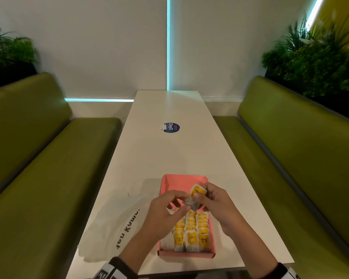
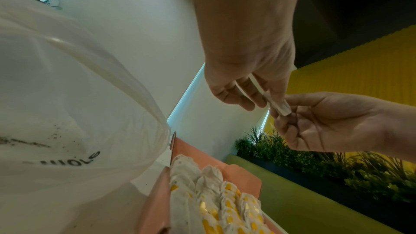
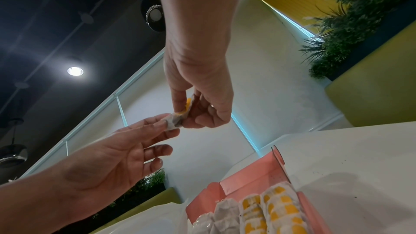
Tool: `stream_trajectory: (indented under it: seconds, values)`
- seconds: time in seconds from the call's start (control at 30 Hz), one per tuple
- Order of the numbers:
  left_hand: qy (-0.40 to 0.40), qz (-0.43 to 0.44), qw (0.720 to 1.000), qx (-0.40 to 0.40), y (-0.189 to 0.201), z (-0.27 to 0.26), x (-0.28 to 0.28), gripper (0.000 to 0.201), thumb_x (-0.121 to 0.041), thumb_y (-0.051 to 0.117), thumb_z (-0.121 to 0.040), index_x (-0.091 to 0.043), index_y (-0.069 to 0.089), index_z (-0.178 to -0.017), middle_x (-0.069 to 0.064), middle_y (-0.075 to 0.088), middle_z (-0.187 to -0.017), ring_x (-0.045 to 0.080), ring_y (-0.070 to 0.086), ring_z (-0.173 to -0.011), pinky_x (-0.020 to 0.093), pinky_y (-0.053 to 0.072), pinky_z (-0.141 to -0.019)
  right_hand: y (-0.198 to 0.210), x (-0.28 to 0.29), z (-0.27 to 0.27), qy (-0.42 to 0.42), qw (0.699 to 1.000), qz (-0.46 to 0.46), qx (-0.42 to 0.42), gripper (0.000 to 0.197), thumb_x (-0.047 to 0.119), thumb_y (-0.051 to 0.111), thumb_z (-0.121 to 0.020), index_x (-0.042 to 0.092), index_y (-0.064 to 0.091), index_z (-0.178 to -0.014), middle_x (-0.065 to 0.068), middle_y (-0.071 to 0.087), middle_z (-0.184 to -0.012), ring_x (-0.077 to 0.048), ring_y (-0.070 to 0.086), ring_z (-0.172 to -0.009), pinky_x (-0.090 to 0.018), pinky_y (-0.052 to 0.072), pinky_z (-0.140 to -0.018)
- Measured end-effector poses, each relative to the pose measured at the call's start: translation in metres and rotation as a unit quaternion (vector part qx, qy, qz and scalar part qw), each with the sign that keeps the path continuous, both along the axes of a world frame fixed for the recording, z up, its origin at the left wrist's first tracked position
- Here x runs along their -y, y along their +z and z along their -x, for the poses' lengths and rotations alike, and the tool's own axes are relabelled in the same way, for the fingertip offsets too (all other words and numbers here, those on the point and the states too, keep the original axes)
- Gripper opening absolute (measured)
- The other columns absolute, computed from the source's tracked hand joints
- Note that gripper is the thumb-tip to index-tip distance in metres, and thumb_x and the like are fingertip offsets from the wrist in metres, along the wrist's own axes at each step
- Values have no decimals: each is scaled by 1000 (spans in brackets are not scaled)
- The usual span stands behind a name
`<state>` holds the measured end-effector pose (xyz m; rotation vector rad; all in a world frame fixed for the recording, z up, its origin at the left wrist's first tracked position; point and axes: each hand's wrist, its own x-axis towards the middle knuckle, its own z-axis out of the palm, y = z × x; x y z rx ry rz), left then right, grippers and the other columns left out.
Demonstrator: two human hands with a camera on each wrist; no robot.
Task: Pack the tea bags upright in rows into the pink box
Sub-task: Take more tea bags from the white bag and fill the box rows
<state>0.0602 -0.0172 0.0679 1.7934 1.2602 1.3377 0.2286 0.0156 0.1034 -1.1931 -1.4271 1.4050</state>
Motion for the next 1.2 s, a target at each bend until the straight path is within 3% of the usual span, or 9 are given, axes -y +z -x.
stream_trajectory:
  seconds: [0.2, 0.3, 0.43, 0.6, 0.73, 0.87, 0.97, 1.07, 1.2]
  values:
    - [17, -15, 999, 35, -1, -2, -1, 20, -40, 64, -74, -41, 68, -93, -18, 70, -87, 7, 63, -75, 12, 45, -66, -1, 3, -2, 32, 999, -2, -2, 13, 6, 72, -79, 10, 61, -85, -6, 65, -74, -14, 60, -71, -22, 49, -66]
    - [21, -10, 999, 41, 0, -1, -1, 17, -43, 61, -75, -45, 68, -90, -20, 69, -84, 6, 61, -73, 16, 47, -65, -3, 1, -4, 20, 1000, 6, -18, 9, 2, 68, -82, 4, 63, -88, -4, 63, -72, -10, 58, -67, -18, 47, -60]
    - [9, 11, 998, 58, -2, 3, -4, 13, -42, 60, -75, -35, 68, -84, -15, 69, -81, 9, 60, -72, 31, 49, -67, -5, -4, -6, 9, 999, 22, -45, 14, 4, 63, -86, -8, 58, -91, -12, 56, -78, -18, 54, -71, -21, 46, -60]
    - [-52, 10, 998, 15, -3, 6, -5, 8, -36, 56, -82, -32, 63, -83, -14, 66, -82, 10, 58, -73, 22, 43, -68, -1, -3, -3, 16, 993, 44, -105, 39, 20, 68, -73, -11, 56, -93, -10, 52, -73, -12, 51, -60, -19, 43, -51]
    - [-85, 10, 996, 18, -1, -1, 0, 5, -34, 57, -84, -32, 61, -81, -17, 64, -82, 5, 57, -74, 18, 42, -67, 0, 0, 3, 5, 982, 74, -173, 22, 18, 65, -73, 1, 56, -82, -4, 52, -65, -11, 51, -55, -20, 41, -49]
    - [-107, -6, 993, 43, -6, -5, 3, 5, -28, 62, -85, -25, 65, -86, -15, 64, -82, 4, 56, -69, 18, 44, -63, -4, -2, 6, -22, 980, 83, -182, 11, 14, 62, -80, 5, 57, -78, -3, 50, -63, -12, 48, -55, -23, 40, -53]
    - [-100, -24, 993, 54, -9, -7, 4, 8, -27, 65, -83, -28, 69, -90, -12, 66, -79, 4, 54, -61, 19, 44, -59, -5, -1, 10, -37, 978, 87, -184, 9, 9, 59, -86, 3, 57, -79, -4, 50, -63, -12, 47, -52, -21, 42, -48]
    - [-92, -66, 992, 46, -10, -9, 4, 18, -27, 66, -83, -36, 70, -98, -17, 66, -78, 3, 54, -58, 18, 44, -56, -8, 1, 13, -50, 978, 83, -186, 15, 15, 65, -78, 2, 58, -81, -3, 49, -60, -12, 46, -52, -23, 41, -50]
    - [-59, -125, 990, -12, -15, -8, 4, 23, -37, 59, -90, -35, 64, -112, -16, 66, -78, 5, 54, -55, 17, 45, -53, -10, 2, 17, -104, 975, 62, -188, 12, 12, 64, -83, 5, 59, -74, -3, 48, -57, -11, 42, -48, -22, 37, -45]
